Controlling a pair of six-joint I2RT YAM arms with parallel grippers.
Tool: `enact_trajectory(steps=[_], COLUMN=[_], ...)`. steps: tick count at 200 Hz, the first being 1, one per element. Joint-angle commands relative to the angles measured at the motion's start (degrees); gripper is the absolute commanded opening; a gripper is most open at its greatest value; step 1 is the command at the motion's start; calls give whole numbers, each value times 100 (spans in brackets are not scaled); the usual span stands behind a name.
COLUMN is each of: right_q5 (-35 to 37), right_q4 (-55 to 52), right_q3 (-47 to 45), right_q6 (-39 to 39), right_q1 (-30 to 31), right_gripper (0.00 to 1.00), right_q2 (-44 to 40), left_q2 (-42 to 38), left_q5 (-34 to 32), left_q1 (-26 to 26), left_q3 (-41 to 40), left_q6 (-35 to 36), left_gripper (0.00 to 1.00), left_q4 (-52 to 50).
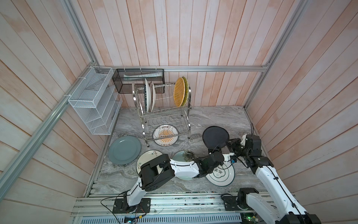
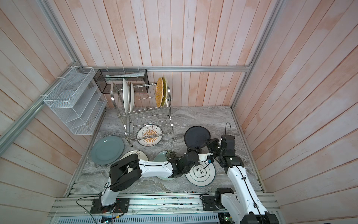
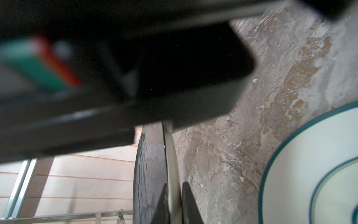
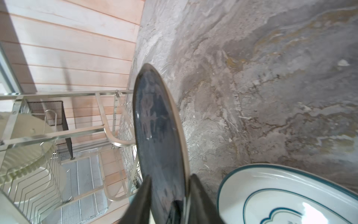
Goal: Load plates into a dish rack
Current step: Place the plate on the dish rack.
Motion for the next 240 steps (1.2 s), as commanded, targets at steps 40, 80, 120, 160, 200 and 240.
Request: enact_trajectory(steps=[40, 80, 120, 160, 200, 240], right_q5=[-17, -373, -949, -1820, -2281, -2071], right_q4=[426, 1021, 1951, 3324, 4291, 4861], right_q3=[625, 1030, 1001, 524, -14, -562], right_q6=[-242, -799, -1427, -1560, -1657, -1911], right_q1=[-16, -320, -362, -360, -291, 229], right_gripper=[90, 98, 98, 98, 98, 98], right_q2=[171, 629, 950, 990, 847, 501], left_q2=[-1080, -2376, -4130, -5051, -5487, -5447], left_q5=[-37, 444, 1295, 1169, 1049, 629], left_q1=[33, -76, -85, -67, 132, 327], left_q3=[-743, -1426, -1934, -1611, -976, -23], left_q6=[-681, -1817, -3162, -4253, -5627, -6233], left_gripper=[0, 0, 0, 0, 0, 0], left_q4=[54, -802, -1739, -2471, -2673, -2727])
